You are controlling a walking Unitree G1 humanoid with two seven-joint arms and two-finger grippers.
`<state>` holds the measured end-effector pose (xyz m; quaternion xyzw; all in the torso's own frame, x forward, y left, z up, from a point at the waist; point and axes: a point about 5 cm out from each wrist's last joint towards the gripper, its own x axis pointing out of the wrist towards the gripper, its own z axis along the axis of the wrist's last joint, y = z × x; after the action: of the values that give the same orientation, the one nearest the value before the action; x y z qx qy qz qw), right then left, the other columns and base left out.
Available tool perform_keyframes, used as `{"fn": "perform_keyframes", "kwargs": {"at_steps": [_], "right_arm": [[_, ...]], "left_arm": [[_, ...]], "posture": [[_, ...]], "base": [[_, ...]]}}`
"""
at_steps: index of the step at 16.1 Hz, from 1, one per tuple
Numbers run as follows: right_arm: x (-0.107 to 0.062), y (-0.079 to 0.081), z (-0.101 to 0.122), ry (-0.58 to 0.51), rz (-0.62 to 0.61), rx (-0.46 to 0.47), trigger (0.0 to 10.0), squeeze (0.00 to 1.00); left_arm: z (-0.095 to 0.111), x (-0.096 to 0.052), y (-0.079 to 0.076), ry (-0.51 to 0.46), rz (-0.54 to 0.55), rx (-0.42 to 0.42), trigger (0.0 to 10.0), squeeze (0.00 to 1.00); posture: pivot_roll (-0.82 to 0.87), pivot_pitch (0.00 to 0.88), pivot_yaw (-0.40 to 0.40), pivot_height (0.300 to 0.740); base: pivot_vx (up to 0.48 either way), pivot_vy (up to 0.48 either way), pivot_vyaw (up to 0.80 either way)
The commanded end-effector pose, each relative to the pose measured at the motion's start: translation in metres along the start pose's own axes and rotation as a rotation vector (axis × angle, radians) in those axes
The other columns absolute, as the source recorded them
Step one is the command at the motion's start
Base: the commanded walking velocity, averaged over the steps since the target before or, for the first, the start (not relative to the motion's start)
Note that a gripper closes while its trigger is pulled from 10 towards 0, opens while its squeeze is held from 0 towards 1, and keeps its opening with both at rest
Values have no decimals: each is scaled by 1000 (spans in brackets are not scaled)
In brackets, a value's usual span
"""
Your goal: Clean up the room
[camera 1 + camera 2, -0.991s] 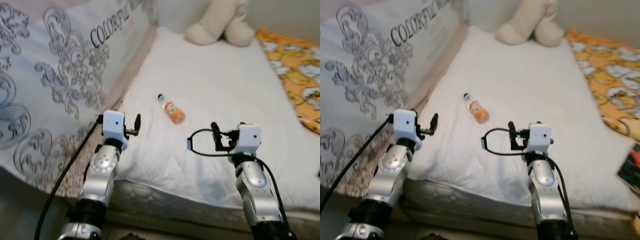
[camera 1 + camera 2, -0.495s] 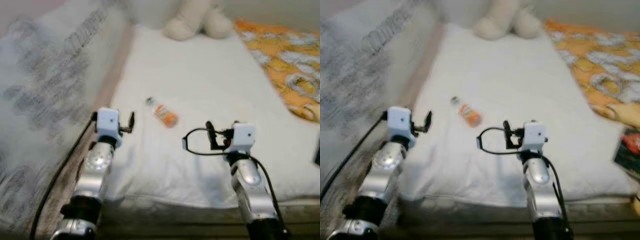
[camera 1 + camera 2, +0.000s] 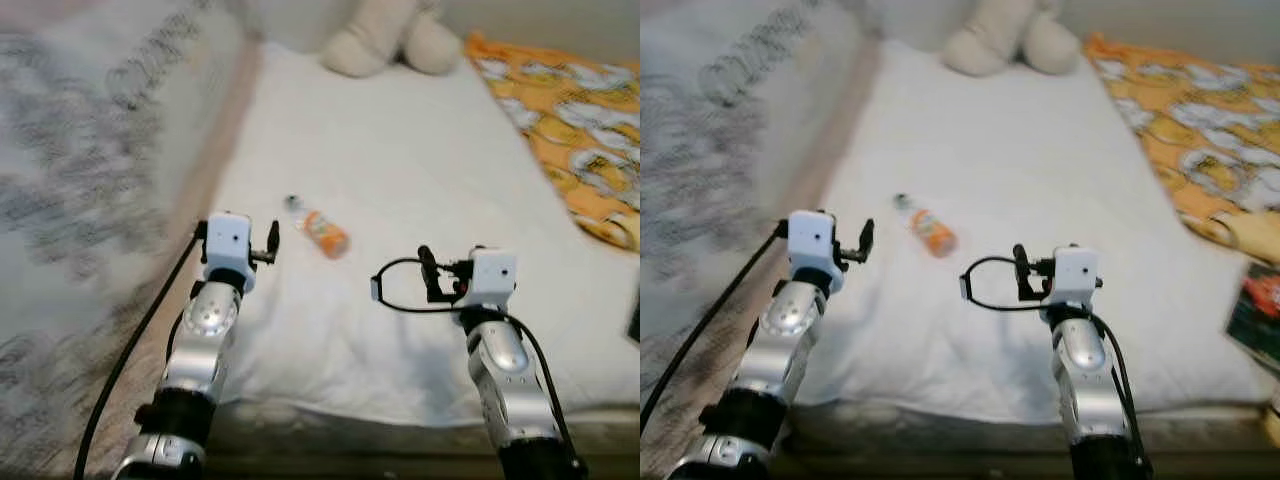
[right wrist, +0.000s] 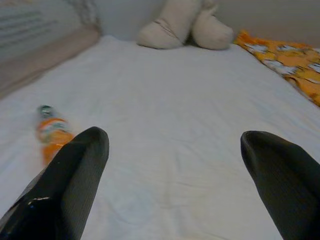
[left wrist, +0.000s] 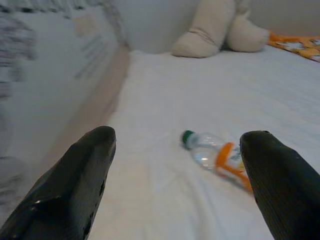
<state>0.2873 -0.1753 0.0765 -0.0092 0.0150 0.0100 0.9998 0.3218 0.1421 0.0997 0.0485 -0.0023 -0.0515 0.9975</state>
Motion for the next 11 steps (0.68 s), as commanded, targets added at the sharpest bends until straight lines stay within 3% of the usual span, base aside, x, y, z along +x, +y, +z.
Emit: {"fn": "perform_keyframes", "kwargs": {"at_steps": [1, 8, 11], "right_arm": [[-1, -4, 1, -3, -10, -8, 10000, 0], [-2, -5, -2, 10, -8, -10, 10000, 0], [-3, -3, -4, 18, -2, -8, 10000, 0]], "left_arm": [[0, 0, -2, 8, -4, -17, 10000, 0], [0, 0, -4, 10, 2, -7, 10000, 0], [-1, -1, -1, 13, 29, -5, 10000, 0]], "posture": [[0, 0, 3, 740], [0, 0, 5, 740], [9, 0, 4, 740]], "base": [[480, 0, 0], [480, 0, 0], [0, 0, 0]]}}
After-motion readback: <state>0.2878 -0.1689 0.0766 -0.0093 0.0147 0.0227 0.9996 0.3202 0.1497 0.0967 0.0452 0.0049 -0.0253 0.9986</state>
